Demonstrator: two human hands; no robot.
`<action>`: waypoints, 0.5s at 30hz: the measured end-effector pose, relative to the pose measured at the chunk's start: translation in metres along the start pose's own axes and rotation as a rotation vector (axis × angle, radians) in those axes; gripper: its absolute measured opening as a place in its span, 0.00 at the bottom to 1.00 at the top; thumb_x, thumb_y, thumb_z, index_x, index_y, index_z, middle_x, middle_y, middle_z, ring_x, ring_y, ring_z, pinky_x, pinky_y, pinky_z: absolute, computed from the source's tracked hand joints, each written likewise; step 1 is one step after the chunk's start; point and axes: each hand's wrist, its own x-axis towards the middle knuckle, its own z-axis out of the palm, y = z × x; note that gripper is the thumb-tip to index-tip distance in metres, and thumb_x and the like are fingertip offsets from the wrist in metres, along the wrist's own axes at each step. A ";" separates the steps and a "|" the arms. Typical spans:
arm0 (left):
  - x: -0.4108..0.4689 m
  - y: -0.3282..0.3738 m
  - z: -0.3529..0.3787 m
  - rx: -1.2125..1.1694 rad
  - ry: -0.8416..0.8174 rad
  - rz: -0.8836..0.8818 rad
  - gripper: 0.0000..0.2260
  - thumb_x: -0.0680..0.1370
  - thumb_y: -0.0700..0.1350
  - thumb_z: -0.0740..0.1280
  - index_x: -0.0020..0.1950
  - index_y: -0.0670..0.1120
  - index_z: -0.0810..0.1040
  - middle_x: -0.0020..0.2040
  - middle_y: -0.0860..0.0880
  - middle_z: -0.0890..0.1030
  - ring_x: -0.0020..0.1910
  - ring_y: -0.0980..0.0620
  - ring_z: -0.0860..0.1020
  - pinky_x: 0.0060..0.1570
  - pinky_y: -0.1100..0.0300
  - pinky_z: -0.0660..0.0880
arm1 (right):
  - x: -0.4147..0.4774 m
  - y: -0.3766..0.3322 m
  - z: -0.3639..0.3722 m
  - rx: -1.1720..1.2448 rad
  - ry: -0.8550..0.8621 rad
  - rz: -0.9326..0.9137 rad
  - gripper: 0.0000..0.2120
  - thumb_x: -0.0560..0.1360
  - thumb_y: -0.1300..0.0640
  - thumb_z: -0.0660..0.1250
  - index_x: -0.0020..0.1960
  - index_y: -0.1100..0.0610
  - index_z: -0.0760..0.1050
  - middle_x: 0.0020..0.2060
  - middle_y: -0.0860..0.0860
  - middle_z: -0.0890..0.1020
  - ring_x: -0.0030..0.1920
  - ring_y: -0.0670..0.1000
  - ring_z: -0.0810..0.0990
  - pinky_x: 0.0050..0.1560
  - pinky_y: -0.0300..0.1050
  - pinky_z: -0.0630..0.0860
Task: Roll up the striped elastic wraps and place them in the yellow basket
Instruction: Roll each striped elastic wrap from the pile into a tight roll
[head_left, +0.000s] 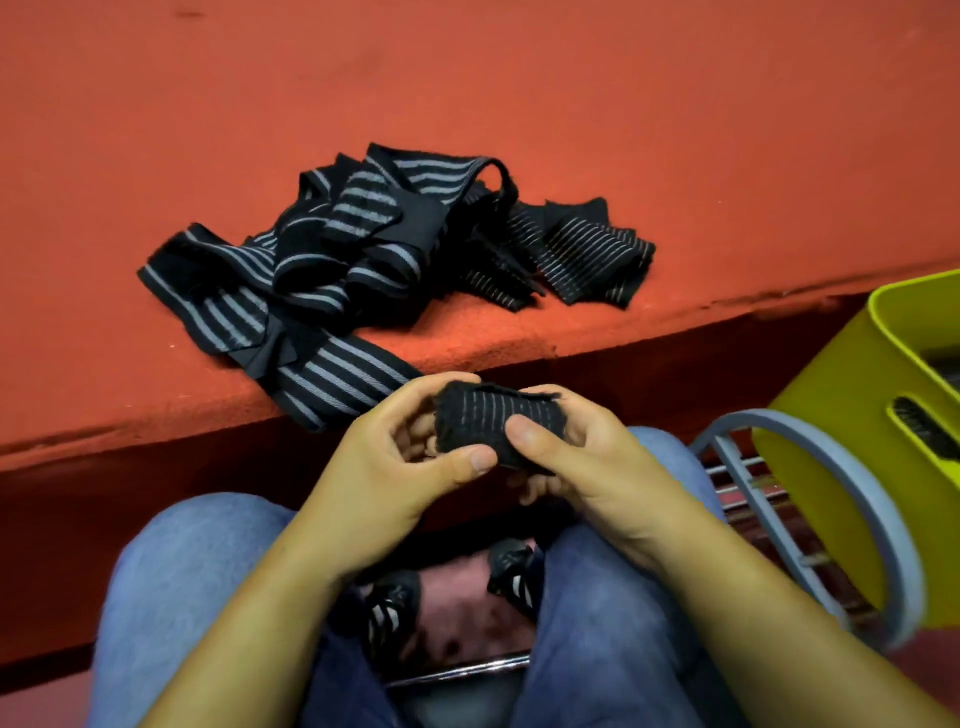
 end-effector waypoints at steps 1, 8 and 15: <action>0.003 0.007 0.006 -0.013 -0.012 0.006 0.25 0.69 0.45 0.79 0.65 0.51 0.80 0.58 0.47 0.86 0.56 0.52 0.84 0.57 0.61 0.80 | -0.004 -0.009 -0.005 0.009 -0.003 0.010 0.24 0.67 0.42 0.76 0.58 0.53 0.80 0.49 0.52 0.85 0.46 0.50 0.82 0.39 0.45 0.79; 0.033 0.055 0.038 -0.057 -0.092 0.130 0.20 0.77 0.44 0.75 0.68 0.50 0.79 0.42 0.46 0.75 0.41 0.51 0.73 0.43 0.65 0.74 | -0.030 -0.062 -0.039 -0.103 0.047 -0.075 0.23 0.71 0.57 0.79 0.58 0.64 0.73 0.45 0.57 0.88 0.44 0.49 0.85 0.44 0.41 0.79; 0.051 0.093 0.087 -0.014 -0.208 0.158 0.20 0.79 0.57 0.67 0.70 0.53 0.79 0.64 0.47 0.83 0.63 0.41 0.81 0.61 0.34 0.78 | -0.061 -0.118 -0.076 -0.156 0.056 -0.151 0.20 0.74 0.55 0.76 0.63 0.58 0.78 0.49 0.55 0.88 0.45 0.50 0.85 0.40 0.40 0.78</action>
